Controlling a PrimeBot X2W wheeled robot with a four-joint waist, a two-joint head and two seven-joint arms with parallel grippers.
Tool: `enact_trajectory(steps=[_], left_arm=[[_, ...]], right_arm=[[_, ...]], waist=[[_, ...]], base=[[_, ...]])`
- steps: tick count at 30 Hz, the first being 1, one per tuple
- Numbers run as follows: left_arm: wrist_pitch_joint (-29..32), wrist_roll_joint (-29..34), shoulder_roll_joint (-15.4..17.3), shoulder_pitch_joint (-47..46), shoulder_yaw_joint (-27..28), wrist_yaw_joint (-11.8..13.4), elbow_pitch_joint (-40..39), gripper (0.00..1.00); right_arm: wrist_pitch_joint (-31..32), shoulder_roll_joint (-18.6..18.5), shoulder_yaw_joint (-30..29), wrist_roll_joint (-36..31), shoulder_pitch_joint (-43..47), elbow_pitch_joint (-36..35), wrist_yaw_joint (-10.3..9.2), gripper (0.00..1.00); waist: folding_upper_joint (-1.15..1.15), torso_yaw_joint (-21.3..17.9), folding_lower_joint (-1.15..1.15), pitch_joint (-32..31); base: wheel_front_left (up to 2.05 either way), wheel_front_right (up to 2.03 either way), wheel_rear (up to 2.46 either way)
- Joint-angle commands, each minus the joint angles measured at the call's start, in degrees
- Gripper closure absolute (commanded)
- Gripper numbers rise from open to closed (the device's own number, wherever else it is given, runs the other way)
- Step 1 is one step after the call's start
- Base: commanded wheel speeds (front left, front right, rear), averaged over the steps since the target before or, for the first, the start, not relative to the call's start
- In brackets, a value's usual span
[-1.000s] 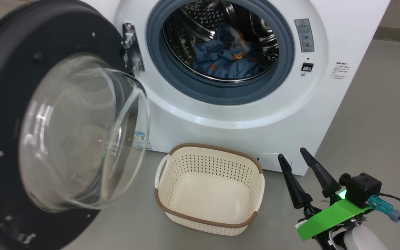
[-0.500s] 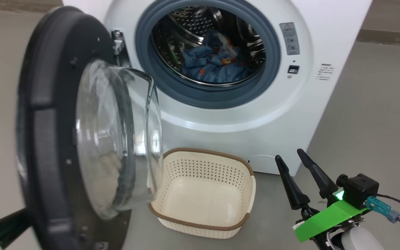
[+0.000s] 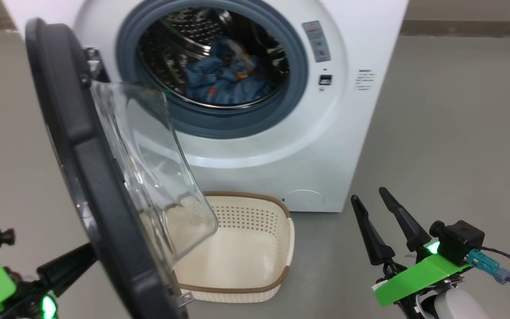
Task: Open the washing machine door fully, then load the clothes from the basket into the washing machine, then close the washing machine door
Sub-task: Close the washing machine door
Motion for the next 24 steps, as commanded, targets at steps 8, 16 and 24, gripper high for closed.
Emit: enact_trajectory(steps=[8, 16, 24], left_arm=[[-1.7, 0.9, -1.8, -5.3, -0.5, -0.1, -2.0, 1.0], [-2.8, 1.5, -3.3, -7.0, -1.6, -0.8, -1.0, 1.0], [-3.5, 2.2, -3.2, -7.7, -1.3, -1.3, -0.3, 1.0]], right_arm=[[-0.3, 0.4, 0.4, 0.1, -1.0, -2.1, 0.09, 0.0], [-0.3, 0.2, 0.1, 0.1, -1.3, -2.3, 0.09, 0.0], [-0.3, 0.5, -0.6, -0.1, -0.9, -2.4, 0.09, 0.0]], waist=[[0.0, -7.0, 0.0, 1.0], [0.0, -9.9, 0.0, 1.3], [0.0, -9.6, 0.0, 1.3]], base=[[0.0, 0.0, 0.0], [0.0, 0.0, 0.0], [0.0, 0.0, 0.0]])
